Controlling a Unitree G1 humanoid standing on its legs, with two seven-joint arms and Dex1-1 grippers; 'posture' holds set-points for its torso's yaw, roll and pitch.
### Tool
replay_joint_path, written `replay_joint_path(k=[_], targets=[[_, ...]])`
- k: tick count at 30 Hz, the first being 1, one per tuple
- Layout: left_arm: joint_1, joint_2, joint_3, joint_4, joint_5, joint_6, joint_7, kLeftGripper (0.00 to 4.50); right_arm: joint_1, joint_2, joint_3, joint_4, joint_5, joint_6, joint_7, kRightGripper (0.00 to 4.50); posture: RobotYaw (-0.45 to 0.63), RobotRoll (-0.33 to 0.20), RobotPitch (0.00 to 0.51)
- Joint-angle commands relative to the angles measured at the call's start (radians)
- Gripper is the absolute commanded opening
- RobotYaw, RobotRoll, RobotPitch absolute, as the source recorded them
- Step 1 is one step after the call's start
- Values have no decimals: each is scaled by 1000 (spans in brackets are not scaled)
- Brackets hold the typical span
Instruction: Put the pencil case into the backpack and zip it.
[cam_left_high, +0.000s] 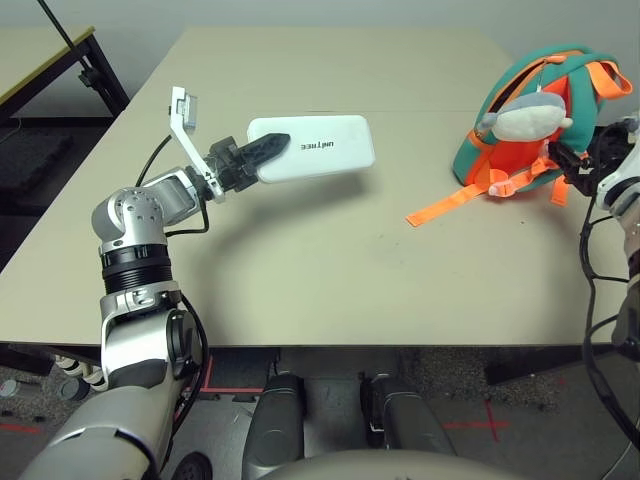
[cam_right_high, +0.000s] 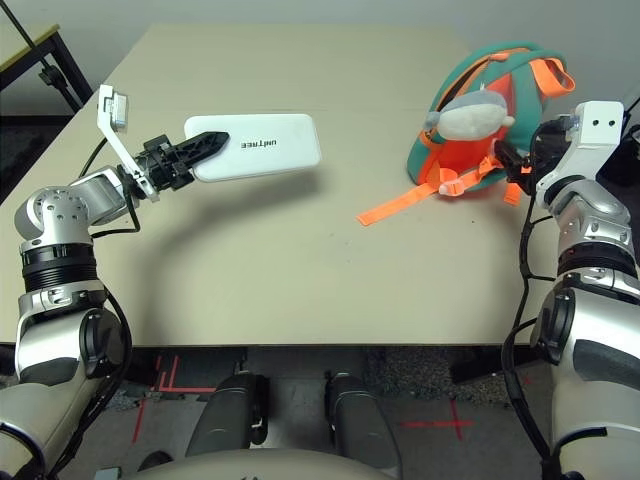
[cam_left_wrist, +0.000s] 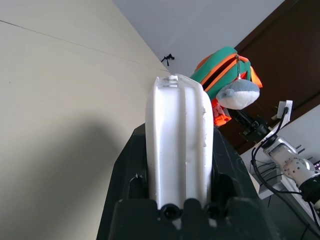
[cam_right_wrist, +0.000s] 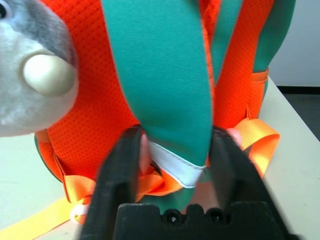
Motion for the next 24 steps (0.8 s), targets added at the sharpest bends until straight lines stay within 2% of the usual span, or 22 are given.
replay_joint_path(k=[1,4,17,24], targets=[[6,-1,-2,-27,-30,2,6,1292,-8,6,-17,19,20,-16,23,1202,137,0,81],[0,2,-4,-16,-28,-3,3,1292,-5,13,-28,15,38,-23,43,32,135,0,76],[-37,8,-22,35,-13,-28,-15,1292,19,47,-128,-87,201,-53,274,0,118,0,59],[-49,13,-38,56,-17,-43,-23,1292,94,63,-147,-256,304,56,421,0,112,0,53]])
